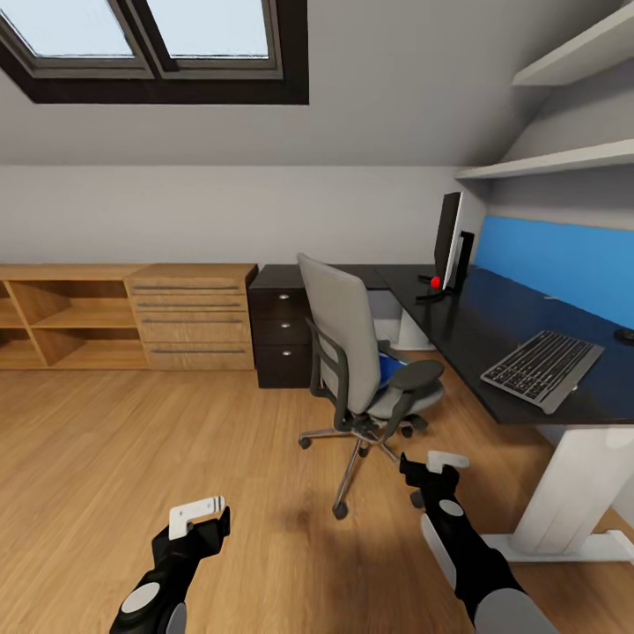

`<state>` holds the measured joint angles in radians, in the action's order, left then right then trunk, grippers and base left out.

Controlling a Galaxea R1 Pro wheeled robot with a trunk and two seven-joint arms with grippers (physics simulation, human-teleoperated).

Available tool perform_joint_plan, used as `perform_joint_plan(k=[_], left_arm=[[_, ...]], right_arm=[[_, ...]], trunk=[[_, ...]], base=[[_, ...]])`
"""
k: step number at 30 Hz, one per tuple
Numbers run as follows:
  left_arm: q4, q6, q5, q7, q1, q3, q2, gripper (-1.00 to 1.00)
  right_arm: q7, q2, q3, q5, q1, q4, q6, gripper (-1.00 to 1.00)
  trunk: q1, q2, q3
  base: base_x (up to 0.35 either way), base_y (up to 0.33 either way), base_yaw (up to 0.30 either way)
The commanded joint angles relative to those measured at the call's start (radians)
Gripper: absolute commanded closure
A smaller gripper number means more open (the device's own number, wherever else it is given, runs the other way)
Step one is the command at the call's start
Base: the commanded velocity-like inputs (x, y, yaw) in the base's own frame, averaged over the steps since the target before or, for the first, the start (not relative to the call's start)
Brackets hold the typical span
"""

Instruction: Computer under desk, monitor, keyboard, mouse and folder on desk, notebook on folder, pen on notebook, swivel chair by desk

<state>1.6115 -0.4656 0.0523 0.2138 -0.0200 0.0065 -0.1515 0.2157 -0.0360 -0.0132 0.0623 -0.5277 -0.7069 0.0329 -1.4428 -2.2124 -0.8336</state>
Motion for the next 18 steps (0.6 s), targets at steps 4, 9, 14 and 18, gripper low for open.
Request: perform_joint_plan(k=[4,9,14,18], left_arm=[[0.005,-0.006,0.006,0.004,0.0,0.001,0.0,-1.0],[0.007,-0.007,0.006,0.004,0.0,0.001,0.0,-1.0],[0.007,-0.007,0.006,0.004,0.0,0.001,0.0,-1.0],[0.007,-0.007,0.006,0.004,0.0,0.001,0.0,-1.0]], right_arm=[[0.0,0.009,-0.01,0.007,0.047,-0.123,-0.096,-1.0],[-0.001,0.013,-0.024,0.007,0.124,-0.292,-0.195,-1.0],[-0.001,0.014,-0.026,0.007,0.131,-0.306,-0.202,-1.0],[-0.002,0.014,-0.041,0.006,0.133,-0.31,-0.202,-1.0]], trunk=[[-0.015,-0.029,-0.013],[-0.035,-0.064,-0.029],[-0.054,-0.099,-0.045],[-0.069,-0.127,-0.057]], base=[[0.0,0.0,0.0],[0.0,0.0,0.0],[0.0,0.0,0.0],[0.0,0.0,0.0]])
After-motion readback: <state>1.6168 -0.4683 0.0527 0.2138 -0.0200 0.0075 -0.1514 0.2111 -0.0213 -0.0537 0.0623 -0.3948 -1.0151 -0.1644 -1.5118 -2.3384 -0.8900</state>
